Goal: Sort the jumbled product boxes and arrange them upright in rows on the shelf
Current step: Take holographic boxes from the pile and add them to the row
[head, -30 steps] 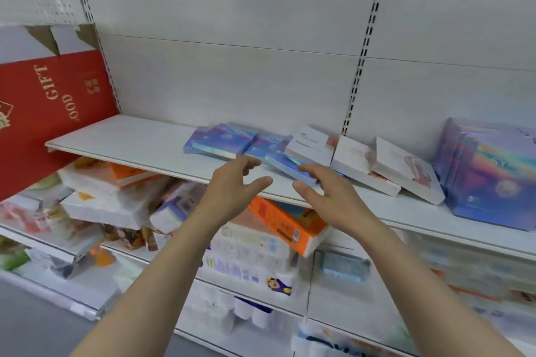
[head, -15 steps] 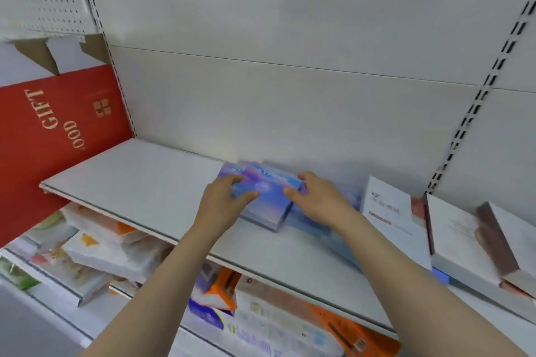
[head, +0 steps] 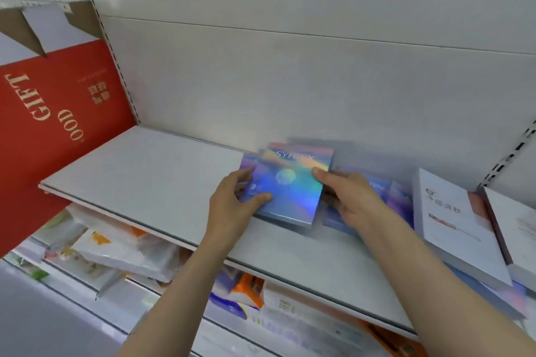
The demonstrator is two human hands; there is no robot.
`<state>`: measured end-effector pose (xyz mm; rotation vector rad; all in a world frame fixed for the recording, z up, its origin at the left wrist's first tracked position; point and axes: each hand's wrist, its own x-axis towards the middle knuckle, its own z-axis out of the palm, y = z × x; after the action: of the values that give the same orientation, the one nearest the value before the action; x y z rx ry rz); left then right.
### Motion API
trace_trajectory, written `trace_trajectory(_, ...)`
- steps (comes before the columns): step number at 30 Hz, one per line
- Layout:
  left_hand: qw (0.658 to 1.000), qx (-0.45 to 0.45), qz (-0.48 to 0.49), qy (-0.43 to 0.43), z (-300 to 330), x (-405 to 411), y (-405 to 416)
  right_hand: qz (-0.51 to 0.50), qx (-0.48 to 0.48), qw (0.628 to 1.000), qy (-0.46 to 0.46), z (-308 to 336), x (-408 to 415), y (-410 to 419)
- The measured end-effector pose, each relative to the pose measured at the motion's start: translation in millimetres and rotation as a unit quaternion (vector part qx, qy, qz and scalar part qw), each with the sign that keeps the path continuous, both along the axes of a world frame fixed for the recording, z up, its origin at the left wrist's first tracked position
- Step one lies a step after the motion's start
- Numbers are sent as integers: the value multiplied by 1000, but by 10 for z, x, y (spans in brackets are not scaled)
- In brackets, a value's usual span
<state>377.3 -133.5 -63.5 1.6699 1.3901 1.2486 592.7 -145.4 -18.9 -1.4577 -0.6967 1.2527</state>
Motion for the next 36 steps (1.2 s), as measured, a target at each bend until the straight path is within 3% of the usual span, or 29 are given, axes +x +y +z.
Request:
trace_trajectory(2,1000,4,-15,6,29,-29,111,-27,40,999,0,158,112,-40)
trace_trajectory(8,974,-42,-2,222,-14,-71,434,-99,118,988,12,352,254,-294)
trace_trajectory(17,963,-58,-45,259,4,-392,394,-159,146,976,-5,324,-122,-724)
trace_trajectory(27,966,-67,-10,249,-71,-1135,-264,-220,203,952,-60,330,-572,-987)
trace_trajectory(36,974,-70,28,214,-60,-1242,-570,-233,219,945,-66,263,-759,-1247)
